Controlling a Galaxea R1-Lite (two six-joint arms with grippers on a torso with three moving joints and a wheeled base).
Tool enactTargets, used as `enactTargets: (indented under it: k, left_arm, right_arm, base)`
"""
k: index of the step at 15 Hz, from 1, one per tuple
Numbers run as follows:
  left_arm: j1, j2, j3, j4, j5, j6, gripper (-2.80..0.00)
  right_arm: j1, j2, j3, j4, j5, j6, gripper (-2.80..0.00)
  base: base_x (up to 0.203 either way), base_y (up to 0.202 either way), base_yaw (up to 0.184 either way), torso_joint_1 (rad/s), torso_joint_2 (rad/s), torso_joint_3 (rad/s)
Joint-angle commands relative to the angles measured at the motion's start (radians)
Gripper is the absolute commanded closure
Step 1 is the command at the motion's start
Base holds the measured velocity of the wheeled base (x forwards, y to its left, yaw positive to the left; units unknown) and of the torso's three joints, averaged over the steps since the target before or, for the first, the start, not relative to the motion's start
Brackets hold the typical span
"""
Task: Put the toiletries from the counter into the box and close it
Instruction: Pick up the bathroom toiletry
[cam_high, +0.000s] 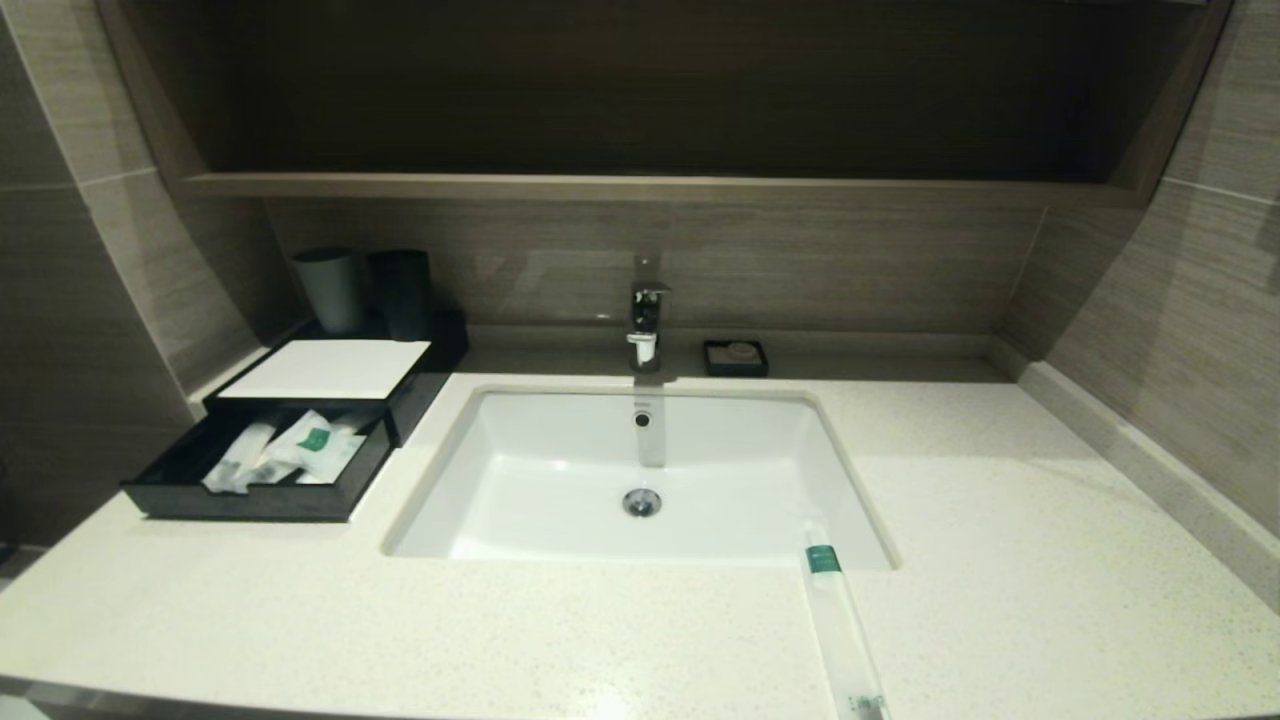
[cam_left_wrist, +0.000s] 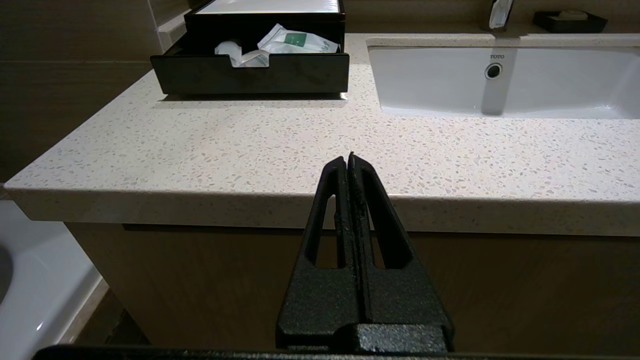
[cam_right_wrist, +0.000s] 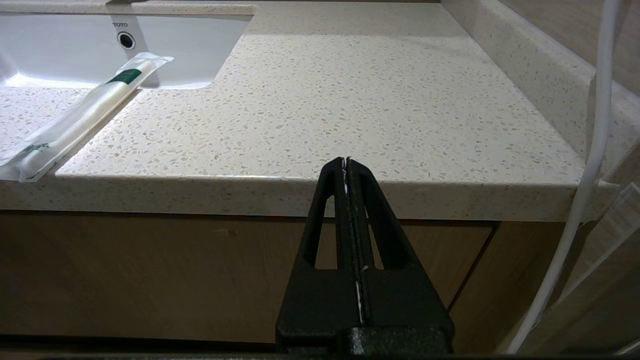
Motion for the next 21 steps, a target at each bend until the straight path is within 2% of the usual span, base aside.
enactTargets:
  k: [1, 21]
  left_arm:
    - [0.0, 0.002, 0.02, -0.001, 0.001, 0.003, 0.0]
    - [0.0, 0.002, 0.02, -0.002, 0.002, -0.005, 0.0]
  right_arm:
    - [0.0, 0.0, 0.0, 0.0, 0.0, 0.0, 0.0]
    - [0.0, -0.002, -0.006, 0.001, -0.003, -0.018, 0.0]
  base:
    - [0.0, 0.0, 0.0, 0.0, 0.0, 0.0]
    - [0.0, 0.0, 0.0, 0.0, 0.0, 0.0]
